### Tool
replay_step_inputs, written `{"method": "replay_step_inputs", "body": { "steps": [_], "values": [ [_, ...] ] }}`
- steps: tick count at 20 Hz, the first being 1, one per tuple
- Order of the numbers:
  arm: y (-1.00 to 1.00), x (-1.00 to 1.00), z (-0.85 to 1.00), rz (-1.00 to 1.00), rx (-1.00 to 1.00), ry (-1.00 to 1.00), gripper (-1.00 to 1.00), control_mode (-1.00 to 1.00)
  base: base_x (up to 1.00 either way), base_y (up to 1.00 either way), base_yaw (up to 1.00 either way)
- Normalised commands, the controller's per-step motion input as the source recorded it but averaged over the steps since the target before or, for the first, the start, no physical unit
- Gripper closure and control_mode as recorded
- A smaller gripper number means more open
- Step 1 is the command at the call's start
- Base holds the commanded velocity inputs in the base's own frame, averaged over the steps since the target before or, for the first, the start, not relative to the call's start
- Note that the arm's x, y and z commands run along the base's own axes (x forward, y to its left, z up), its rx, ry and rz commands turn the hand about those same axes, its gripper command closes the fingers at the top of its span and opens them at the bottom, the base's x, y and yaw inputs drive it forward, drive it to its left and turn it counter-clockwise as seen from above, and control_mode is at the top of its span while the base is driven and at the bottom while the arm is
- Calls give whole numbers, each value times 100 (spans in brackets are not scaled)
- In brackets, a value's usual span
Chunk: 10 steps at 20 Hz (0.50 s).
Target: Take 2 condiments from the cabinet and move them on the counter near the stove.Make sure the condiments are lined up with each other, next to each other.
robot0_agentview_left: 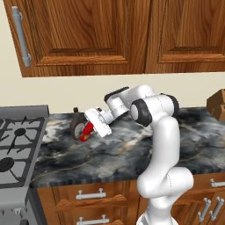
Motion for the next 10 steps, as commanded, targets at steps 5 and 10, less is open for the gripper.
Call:
{"method": "replay_step_inputs", "body": {
  "steps": [5, 10],
  "values": [
    [4, 9, -6, 0, 0, -12, 100, -100, 0, 0, 0],
    [1, 8, -16, 0, 0, -9, 100, -100, 0, 0, 0]
  ]
}}
